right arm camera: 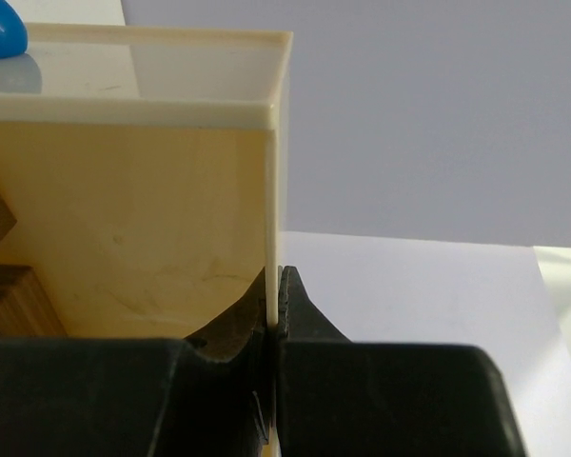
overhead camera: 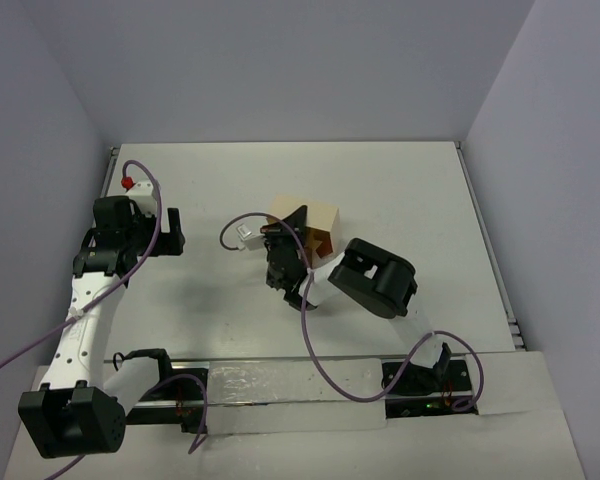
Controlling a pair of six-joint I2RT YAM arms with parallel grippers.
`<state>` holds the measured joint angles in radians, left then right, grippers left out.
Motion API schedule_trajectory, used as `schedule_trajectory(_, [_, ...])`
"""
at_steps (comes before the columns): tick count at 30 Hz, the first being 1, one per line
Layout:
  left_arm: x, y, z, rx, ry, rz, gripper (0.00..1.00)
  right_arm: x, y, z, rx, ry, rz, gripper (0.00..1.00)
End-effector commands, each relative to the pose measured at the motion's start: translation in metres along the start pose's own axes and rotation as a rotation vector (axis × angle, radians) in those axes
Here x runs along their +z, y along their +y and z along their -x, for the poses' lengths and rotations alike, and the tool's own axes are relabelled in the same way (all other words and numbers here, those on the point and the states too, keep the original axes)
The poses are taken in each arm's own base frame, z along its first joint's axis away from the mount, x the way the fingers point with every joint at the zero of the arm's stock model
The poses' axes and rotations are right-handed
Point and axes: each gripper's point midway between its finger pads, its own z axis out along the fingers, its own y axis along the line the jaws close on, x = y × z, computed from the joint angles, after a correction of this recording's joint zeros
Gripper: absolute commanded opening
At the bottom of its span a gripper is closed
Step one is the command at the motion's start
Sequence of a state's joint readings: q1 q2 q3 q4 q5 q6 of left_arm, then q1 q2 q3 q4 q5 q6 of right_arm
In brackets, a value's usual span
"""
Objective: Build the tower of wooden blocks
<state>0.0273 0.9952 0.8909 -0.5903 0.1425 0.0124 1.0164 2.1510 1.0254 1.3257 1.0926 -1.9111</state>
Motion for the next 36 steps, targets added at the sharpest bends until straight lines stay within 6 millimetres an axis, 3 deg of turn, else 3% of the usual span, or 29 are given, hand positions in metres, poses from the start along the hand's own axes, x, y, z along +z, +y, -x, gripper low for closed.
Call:
schedule_trajectory(1, [-0.008,0.000,0.023,0.003,-0.071,-0.002,0.99,-0.012,-0.069,-0.036,0.451,0.049,-0.215,0.00])
schedule_trajectory(3, [-0.008,0.000,0.023,0.003,-0.070,-0.002,0.99,0.006,-0.065,-0.044,0.434,0.121,-0.215,0.00])
schedule_trajectory(6, [-0.007,0.000,0.024,0.004,-0.076,-0.003,0.99,-0.020,-0.057,-0.024,0.399,0.011,-0.198,0.00])
schedule_trajectory(7, [-0.007,0.000,0.024,0.004,-0.072,-0.004,0.99,-0.020,-0.062,-0.024,0.425,0.007,-0.207,0.00])
schedule_trajectory(9, [-0.009,0.000,0.023,0.002,-0.071,0.001,0.99,0.006,-0.073,-0.041,0.445,0.093,-0.236,0.00])
schedule_trajectory(10, [-0.010,0.001,0.024,0.003,-0.078,0.005,0.99,0.008,-0.074,-0.043,0.432,0.116,-0.233,0.00])
schedule_trajectory(14, [-0.009,0.000,0.023,0.003,-0.074,-0.003,0.99,-0.020,-0.098,-0.029,0.444,-0.014,-0.265,0.00])
schedule_trajectory(16, [-0.008,-0.001,0.024,0.003,-0.071,-0.006,0.99,-0.013,-0.092,-0.030,0.430,0.025,-0.254,0.00])
schedule_trajectory(18, [-0.008,0.000,0.025,0.002,-0.080,-0.003,0.99,-0.019,-0.077,-0.023,0.351,-0.033,-0.246,0.00])
schedule_trajectory(24, [-0.012,-0.001,0.026,0.005,-0.088,-0.008,0.99,-0.004,-0.101,-0.025,0.423,0.027,-0.282,0.00])
schedule_trajectory(26, [-0.012,-0.002,0.026,0.005,-0.087,-0.012,0.99,-0.008,-0.103,-0.018,0.367,-0.037,-0.307,0.00])
schedule_trajectory(32, [-0.014,-0.002,0.028,0.006,-0.095,-0.009,0.99,0.011,-0.126,-0.044,0.443,0.070,-0.334,0.00])
schedule_trajectory(34, [-0.015,-0.002,0.029,0.008,-0.105,-0.007,0.99,-0.004,-0.110,-0.030,0.375,0.012,-0.305,0.00])
schedule_trajectory(36, [-0.014,-0.002,0.029,0.007,-0.102,-0.009,0.99,-0.016,-0.109,-0.026,0.385,-0.041,-0.302,0.00])
